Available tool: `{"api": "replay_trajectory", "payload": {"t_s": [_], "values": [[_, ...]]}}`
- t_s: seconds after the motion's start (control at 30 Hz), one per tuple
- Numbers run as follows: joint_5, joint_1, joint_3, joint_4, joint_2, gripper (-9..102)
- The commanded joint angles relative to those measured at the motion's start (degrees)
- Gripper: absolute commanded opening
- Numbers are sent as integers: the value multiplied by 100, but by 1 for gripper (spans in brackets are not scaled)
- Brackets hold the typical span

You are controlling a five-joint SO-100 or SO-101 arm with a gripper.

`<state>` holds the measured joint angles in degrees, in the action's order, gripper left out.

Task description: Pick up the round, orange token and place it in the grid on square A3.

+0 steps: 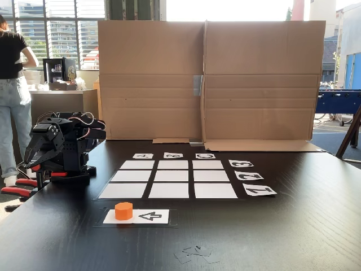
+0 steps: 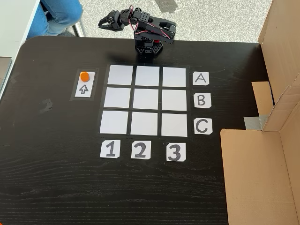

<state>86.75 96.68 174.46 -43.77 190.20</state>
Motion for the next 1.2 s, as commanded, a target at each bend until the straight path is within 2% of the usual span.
{"api": "replay_trajectory", "payload": {"t_s": [0.0,0.73,1.1,1.17], "values": [[-26,-9,-79,-53,53,-1],[-246,-281,-264,-220,-193,-1],[-334,-589,-2083,-1107,-1986,0],[-334,-668,-2725,-1380,-2549,5]]}}
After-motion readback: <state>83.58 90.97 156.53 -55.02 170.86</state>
